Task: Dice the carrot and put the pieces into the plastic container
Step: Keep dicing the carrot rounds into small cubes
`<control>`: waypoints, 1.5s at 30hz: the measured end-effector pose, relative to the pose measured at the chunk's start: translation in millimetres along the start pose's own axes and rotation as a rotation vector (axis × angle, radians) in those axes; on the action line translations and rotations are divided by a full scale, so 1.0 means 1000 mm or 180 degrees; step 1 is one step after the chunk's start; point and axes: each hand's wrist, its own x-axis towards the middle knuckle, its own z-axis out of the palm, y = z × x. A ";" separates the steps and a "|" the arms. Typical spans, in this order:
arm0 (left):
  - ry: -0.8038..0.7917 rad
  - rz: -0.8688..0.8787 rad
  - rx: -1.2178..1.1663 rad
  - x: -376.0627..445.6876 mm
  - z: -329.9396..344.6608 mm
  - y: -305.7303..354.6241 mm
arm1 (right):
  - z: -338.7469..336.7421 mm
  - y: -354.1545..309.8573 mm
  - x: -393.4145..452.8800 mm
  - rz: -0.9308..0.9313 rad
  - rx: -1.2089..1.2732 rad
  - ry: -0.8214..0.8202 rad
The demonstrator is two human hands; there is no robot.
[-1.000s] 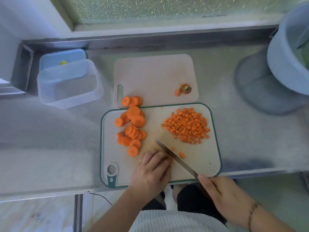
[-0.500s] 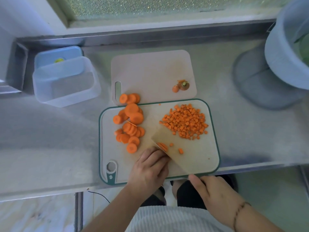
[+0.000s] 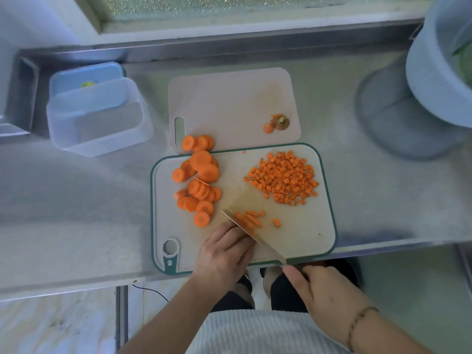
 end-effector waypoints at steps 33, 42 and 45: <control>0.0050 -0.0101 -0.0017 -0.010 0.000 -0.003 | 0.011 0.001 -0.010 0.0161 0.0377 -0.0081; -0.0186 0.0042 -0.0082 0.001 -0.015 -0.003 | -0.002 0.011 -0.012 -0.0329 0.1055 0.0141; -0.0438 0.0501 0.0163 0.014 -0.031 -0.010 | -0.013 0.022 -0.019 -0.0211 0.1330 0.0347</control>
